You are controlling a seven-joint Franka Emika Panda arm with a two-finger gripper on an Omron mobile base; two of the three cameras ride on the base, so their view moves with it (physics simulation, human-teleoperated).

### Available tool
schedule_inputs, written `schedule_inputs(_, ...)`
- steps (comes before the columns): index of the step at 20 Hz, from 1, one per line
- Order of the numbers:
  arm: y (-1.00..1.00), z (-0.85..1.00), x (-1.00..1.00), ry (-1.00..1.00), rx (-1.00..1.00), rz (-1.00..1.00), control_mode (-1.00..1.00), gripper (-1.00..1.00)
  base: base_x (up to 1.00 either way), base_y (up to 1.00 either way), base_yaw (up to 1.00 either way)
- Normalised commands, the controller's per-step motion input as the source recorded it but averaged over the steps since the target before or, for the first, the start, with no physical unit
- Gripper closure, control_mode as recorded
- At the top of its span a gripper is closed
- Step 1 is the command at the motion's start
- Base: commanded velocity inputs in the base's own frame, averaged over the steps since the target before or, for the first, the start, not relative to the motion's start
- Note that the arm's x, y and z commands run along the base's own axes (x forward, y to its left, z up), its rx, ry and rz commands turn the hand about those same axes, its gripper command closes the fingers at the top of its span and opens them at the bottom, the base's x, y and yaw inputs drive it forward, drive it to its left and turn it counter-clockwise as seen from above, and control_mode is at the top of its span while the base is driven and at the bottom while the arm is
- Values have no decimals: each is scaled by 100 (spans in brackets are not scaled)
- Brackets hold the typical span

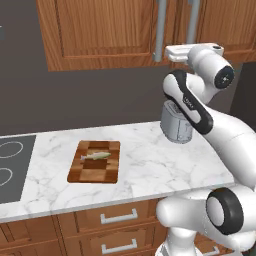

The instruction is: Open the cabinet, retrieve the rolling pin, and place it next to the meat on the cutting board to prepare for tenderizing.

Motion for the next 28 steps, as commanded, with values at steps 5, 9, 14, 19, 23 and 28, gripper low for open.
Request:
schedule_inputs(5,-38,0,-76,-6,0,-5,-100,100,0,0,0)
schedule_inputs(9,-54,0,-30,3,-2,0,-100,100,0,0,0)
schedule_inputs(14,-50,0,-32,7,-2,1,-100,100,0,0,0)
schedule_inputs(19,-63,0,-44,5,0,1,-100,100,0,0,0)
schedule_inputs(23,-56,0,-56,3,0,0,-100,100,0,0,0)
schedule_inputs(28,-78,0,-53,0,0,0,-100,100,0,0,0)
